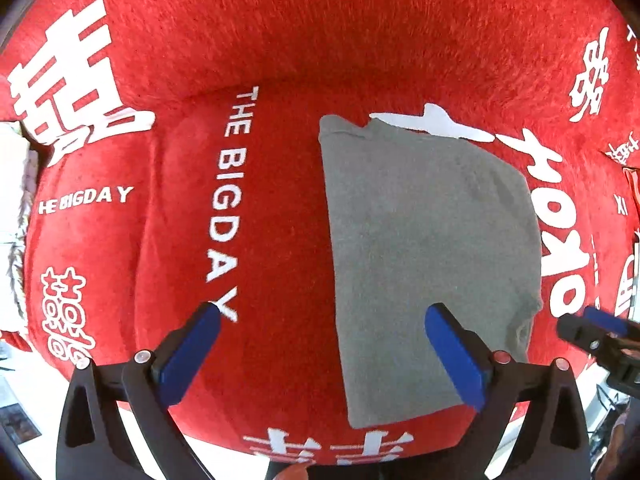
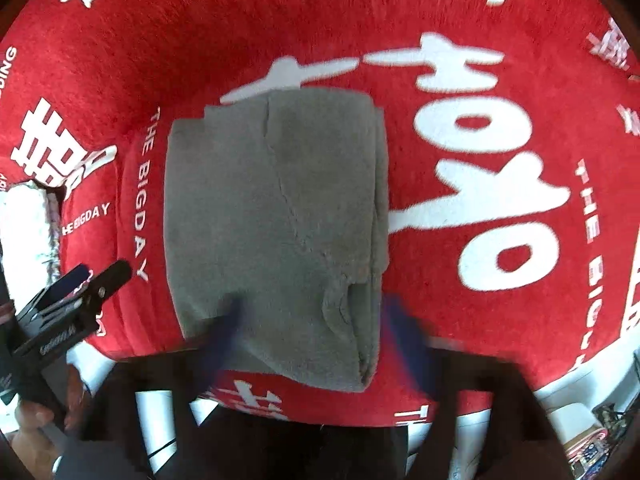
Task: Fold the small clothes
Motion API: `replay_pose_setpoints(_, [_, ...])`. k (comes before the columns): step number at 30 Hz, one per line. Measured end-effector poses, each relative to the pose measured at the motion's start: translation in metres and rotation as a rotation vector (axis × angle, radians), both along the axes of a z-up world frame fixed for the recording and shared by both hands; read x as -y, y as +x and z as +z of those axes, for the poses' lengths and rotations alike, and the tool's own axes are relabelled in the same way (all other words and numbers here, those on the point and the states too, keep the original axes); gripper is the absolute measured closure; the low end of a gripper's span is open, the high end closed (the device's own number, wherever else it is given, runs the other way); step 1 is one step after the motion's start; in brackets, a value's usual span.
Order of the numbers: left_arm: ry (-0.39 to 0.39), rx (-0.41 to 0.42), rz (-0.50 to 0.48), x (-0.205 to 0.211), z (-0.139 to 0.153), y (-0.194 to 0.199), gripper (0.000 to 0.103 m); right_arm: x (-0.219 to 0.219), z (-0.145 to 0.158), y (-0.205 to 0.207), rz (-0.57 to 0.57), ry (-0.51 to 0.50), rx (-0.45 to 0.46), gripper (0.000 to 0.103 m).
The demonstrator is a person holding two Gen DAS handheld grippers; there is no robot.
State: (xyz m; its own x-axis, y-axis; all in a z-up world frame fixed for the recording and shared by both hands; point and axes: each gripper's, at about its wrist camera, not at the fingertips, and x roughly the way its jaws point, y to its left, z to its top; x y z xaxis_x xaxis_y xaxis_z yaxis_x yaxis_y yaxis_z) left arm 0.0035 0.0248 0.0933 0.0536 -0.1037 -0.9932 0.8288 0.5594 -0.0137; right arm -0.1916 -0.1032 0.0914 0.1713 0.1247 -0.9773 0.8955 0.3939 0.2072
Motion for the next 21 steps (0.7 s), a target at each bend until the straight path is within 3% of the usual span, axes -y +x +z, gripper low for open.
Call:
replay_pose_setpoints(3, [0.015, 0.011, 0.011, -0.003, 0.008, -0.001, 0.001, -0.002, 0.015, 0.003, 0.012, -0.065, -0.032, 0.007])
replay_pose_setpoints(4, [0.021, 0.021, 0.01, -0.005, 0.012, -0.002, 0.001, -0.003, 0.018, 0.002, 0.012, -0.078, -0.039, 0.0])
replay_pose_setpoints(8, [0.032, 0.027, 0.007, -0.008, 0.023, -0.007, 0.001, -0.007, 0.028, 0.002, 0.026, -0.12, -0.085, 0.0])
replay_pose_setpoints(21, [0.073, 0.049, 0.0, -0.01, 0.042, -0.016, 0.001, -0.005, 0.055, -0.003, 0.012, -0.139, -0.097, 0.0])
